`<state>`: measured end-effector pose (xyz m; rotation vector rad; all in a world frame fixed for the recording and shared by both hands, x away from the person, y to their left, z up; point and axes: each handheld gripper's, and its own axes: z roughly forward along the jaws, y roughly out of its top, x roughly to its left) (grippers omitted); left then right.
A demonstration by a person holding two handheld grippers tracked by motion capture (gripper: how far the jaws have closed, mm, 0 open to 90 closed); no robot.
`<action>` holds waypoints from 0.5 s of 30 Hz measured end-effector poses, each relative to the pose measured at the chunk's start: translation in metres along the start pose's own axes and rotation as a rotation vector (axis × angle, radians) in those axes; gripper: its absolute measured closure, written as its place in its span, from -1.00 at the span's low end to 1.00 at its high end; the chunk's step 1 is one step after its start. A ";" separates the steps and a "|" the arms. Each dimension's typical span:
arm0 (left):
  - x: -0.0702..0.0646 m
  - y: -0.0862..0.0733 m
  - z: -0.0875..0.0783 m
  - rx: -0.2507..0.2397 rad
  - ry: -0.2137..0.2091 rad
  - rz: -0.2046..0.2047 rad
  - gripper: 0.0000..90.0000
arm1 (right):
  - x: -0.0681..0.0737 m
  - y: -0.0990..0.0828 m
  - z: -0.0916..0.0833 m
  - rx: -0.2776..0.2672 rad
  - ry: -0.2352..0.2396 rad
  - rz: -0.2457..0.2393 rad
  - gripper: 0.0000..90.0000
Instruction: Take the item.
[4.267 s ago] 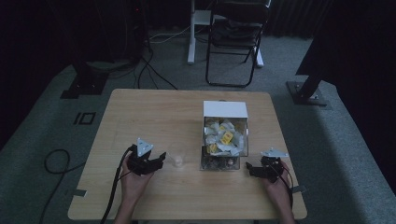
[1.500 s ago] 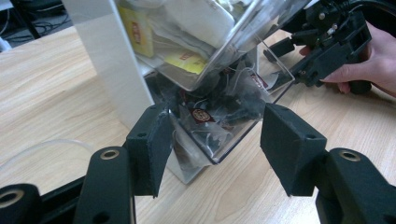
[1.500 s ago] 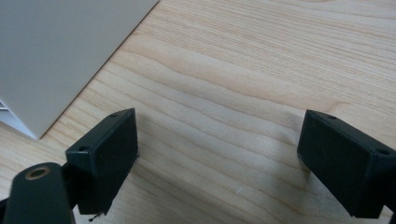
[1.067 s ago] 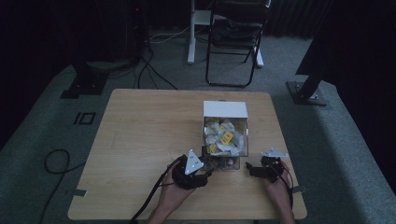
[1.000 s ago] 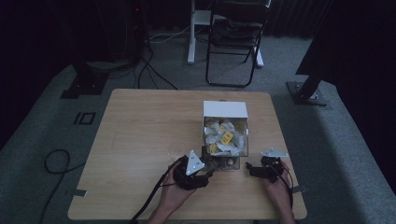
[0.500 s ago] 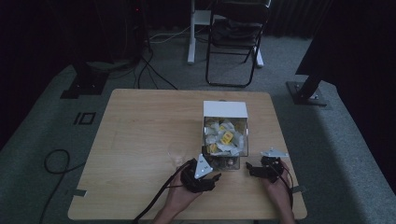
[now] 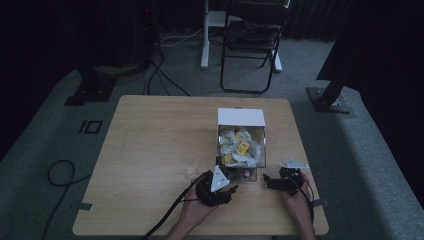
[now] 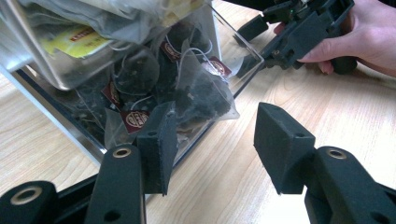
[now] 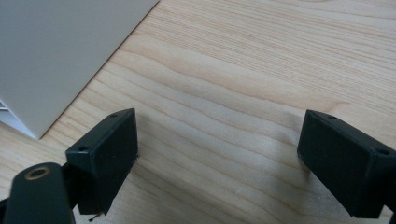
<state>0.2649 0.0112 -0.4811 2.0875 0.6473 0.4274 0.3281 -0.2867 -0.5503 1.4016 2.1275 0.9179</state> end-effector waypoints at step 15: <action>-0.004 -0.008 0.013 0.000 0.023 0.064 0.14 | 0.000 0.000 0.000 0.000 0.000 0.000 -0.74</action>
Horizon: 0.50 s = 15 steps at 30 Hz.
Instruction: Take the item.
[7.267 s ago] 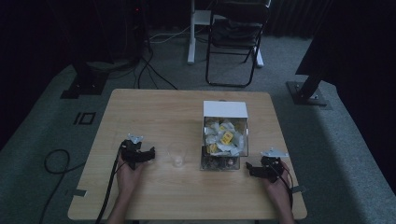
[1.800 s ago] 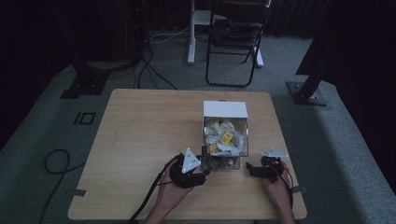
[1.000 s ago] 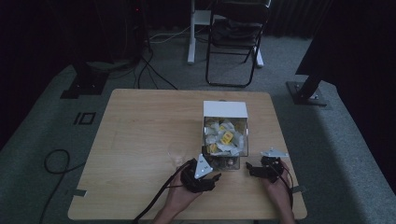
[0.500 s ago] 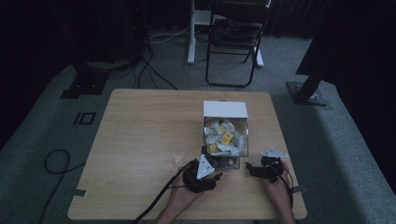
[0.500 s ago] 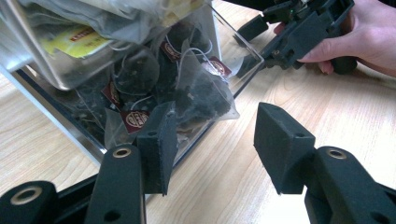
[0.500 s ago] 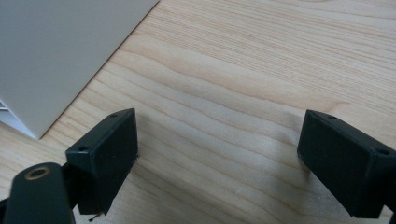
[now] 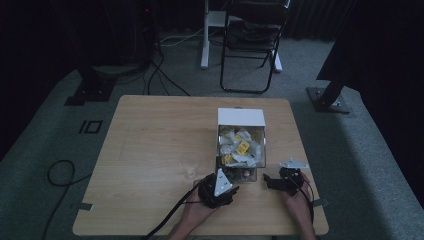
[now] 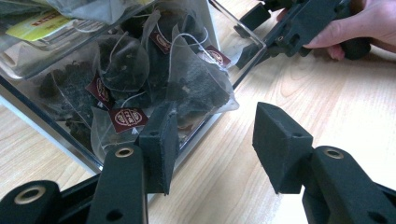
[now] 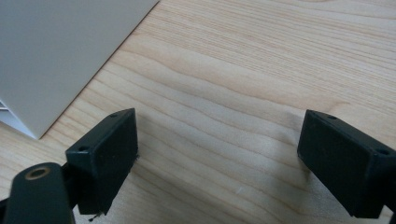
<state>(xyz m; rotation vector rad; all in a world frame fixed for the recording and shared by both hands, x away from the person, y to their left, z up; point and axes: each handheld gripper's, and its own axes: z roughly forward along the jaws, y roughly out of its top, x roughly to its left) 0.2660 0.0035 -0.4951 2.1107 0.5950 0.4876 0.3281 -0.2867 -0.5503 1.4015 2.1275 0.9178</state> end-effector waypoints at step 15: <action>0.001 -0.003 0.001 -0.006 0.002 0.006 0.21 | 0.000 0.000 0.000 0.000 0.000 0.000 -0.73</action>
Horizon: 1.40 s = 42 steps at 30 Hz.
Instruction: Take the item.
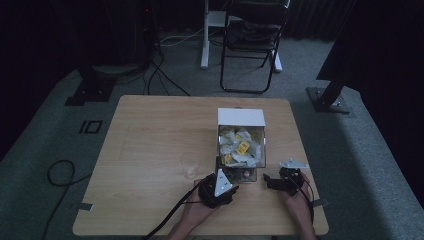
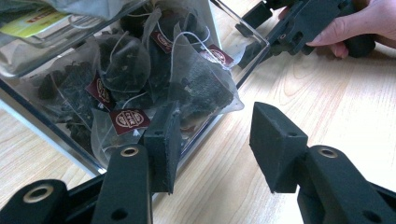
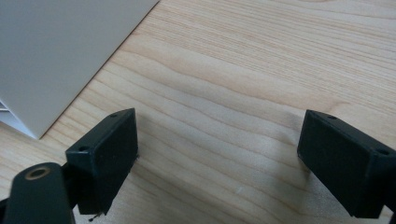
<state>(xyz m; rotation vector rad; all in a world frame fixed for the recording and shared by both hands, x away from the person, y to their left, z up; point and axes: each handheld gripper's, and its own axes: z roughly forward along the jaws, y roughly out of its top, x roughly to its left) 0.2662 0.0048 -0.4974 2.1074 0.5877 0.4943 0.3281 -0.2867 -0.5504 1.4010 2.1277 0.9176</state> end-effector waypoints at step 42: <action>-0.016 0.009 -0.006 -0.029 0.020 0.008 0.73 | 0.000 0.000 0.000 0.000 0.000 0.001 -0.73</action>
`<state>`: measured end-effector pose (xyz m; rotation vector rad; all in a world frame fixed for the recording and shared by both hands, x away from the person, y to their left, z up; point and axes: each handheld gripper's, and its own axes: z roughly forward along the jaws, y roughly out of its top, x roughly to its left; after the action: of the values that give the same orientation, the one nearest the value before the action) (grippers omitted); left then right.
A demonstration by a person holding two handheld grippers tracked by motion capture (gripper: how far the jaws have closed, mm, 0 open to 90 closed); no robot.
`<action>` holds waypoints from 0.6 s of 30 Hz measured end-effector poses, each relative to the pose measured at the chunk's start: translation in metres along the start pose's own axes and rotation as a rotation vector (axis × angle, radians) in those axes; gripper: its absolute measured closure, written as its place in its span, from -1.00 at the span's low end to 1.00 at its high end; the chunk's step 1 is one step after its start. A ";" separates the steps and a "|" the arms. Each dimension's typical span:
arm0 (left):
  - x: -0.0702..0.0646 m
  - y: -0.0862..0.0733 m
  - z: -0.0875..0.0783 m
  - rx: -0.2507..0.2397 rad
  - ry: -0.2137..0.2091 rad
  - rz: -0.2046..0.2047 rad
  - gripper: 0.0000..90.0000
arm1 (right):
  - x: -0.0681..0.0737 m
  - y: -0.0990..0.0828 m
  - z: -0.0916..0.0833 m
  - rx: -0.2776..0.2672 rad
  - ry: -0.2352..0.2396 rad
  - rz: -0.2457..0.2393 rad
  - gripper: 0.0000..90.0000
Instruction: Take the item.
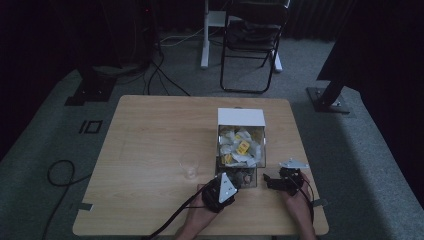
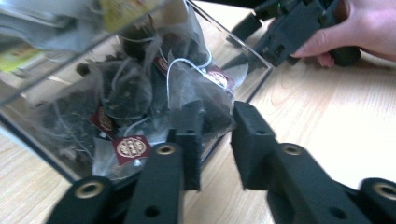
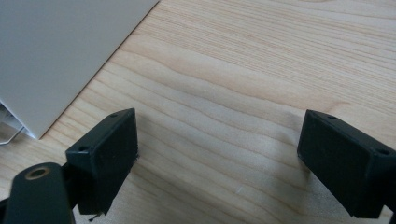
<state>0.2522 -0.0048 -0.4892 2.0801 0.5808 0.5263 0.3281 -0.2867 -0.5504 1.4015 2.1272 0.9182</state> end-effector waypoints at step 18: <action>0.005 0.003 -0.004 -0.004 -0.023 -0.012 0.79 | 0.000 0.000 0.000 0.000 0.000 0.000 -0.74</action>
<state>0.2550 -0.0008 -0.4841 2.0756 0.5779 0.4955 0.3281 -0.2867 -0.5504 1.4011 2.1272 0.9182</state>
